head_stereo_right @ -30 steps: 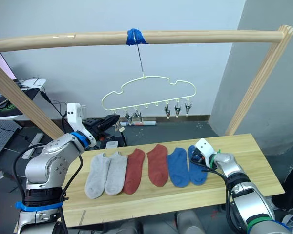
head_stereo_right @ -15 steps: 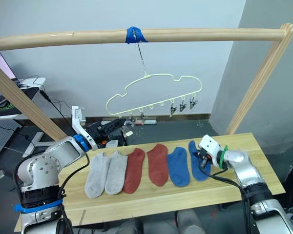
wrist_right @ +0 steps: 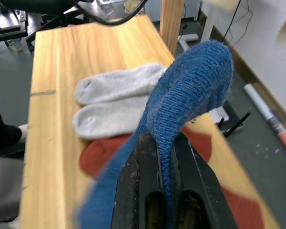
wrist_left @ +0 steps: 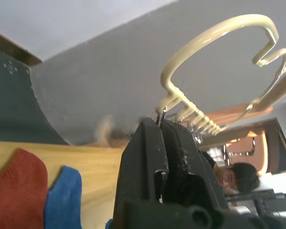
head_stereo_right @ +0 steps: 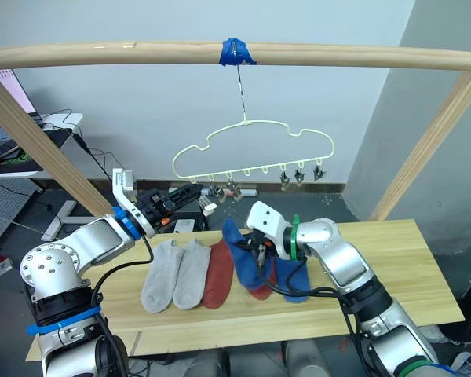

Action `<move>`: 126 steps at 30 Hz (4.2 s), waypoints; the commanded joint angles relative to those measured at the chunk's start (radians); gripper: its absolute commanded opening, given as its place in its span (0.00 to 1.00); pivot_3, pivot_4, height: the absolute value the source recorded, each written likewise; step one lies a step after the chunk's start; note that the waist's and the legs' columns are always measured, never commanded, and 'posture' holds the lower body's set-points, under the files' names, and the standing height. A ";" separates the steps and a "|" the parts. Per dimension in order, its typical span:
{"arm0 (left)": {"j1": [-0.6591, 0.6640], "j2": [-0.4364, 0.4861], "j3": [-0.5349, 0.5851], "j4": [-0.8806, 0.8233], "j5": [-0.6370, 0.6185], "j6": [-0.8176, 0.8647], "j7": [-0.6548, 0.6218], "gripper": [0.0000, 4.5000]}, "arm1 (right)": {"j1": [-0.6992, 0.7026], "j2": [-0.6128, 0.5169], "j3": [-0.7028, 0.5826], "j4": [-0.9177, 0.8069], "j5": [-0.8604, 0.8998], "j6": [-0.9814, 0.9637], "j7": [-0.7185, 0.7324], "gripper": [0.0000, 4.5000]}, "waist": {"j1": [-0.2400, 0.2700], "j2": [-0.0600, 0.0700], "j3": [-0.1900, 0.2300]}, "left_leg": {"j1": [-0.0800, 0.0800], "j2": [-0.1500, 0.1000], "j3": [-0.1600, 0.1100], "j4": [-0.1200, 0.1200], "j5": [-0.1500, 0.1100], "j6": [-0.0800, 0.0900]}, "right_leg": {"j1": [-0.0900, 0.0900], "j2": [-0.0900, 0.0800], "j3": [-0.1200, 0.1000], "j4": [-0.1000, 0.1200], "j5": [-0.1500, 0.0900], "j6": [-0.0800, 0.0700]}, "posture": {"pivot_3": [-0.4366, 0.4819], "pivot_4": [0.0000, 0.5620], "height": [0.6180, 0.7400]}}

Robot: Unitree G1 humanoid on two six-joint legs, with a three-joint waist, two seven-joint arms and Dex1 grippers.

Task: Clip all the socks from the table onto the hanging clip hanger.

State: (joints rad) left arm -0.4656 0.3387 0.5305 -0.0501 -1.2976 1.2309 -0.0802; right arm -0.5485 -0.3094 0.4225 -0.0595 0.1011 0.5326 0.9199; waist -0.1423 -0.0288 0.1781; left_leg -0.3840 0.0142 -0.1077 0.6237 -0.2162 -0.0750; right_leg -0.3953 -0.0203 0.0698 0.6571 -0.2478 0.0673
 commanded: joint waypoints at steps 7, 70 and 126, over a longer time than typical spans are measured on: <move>0.043 0.028 -0.029 -0.060 -0.065 -0.021 0.015 0.00 | -0.056 0.035 -0.003 -0.010 0.023 0.000 0.001 0.01 | 0.003 0.000 0.000 | 0.000 0.000 0.000 0.000 0.000 -0.001 | -0.001 0.000 0.000 0.000 0.000 0.000 | 0.37 0.24 1.00; 0.275 0.211 -0.337 -0.289 0.391 -0.433 -0.317 1.00 | 0.003 -0.005 -0.098 0.028 0.042 -0.011 -0.079 0.99 | 0.062 0.001 0.000 | -0.015 0.000 0.001 -0.001 0.000 -0.001 | -0.015 0.000 0.000 0.000 -0.001 -0.002 | 0.41 0.25 1.00; 0.017 -0.157 -0.537 0.241 1.106 -1.256 -0.307 0.48 | 0.137 -0.066 -0.403 -0.447 0.421 0.077 -0.271 1.00 | 0.026 0.002 0.001 | -0.016 0.000 0.003 0.000 -0.001 0.000 | -0.011 0.000 0.001 -0.009 0.003 0.003 | 0.28 0.26 1.00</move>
State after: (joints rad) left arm -0.4209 0.1897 -0.0225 0.1921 -0.2048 0.0109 -0.3984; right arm -0.3875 -0.3790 0.0410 -0.4778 0.4974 0.6364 0.6499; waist -0.1158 -0.0271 0.1793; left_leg -0.4000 0.0145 -0.1050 0.6238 -0.2168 -0.0753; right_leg -0.4066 -0.0206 0.0708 0.6482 -0.2452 0.0705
